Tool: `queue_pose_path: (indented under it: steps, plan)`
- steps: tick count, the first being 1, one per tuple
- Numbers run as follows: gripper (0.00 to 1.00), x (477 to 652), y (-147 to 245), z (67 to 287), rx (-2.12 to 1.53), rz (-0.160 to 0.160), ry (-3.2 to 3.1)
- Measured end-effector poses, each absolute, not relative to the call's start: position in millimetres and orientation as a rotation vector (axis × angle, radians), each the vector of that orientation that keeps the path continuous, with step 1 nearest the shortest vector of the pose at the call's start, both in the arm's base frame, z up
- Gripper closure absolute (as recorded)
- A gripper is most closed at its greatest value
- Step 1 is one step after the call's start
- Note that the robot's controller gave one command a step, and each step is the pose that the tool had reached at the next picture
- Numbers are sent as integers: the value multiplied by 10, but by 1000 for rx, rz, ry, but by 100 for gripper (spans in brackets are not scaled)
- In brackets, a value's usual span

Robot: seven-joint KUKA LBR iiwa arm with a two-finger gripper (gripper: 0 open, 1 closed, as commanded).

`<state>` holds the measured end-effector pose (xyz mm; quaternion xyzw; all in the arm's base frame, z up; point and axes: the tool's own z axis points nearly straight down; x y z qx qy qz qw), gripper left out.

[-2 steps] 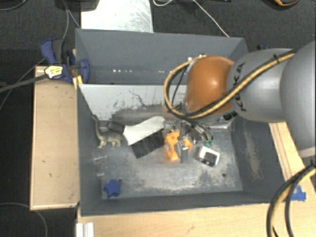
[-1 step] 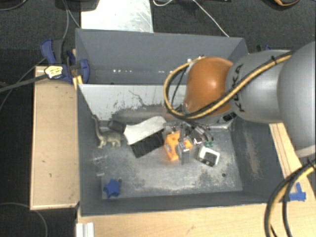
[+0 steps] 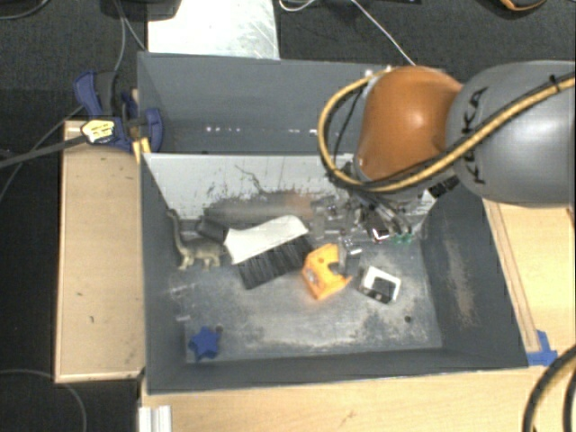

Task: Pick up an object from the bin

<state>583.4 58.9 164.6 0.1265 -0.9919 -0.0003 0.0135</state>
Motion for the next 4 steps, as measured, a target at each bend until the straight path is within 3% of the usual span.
queue_pose_path:
  steps: [1, 2, 3, 4]
  plan:
    - [100, 5939, 554, 1987, 371, 3, -3077]
    - [0, 5952, 447, 1568, 418, 2, -3086]
    - [0, 5919, 255, 827, 488, -7, -3063]
    - [100, 5821, 286, 921, 877, -9, -2994]
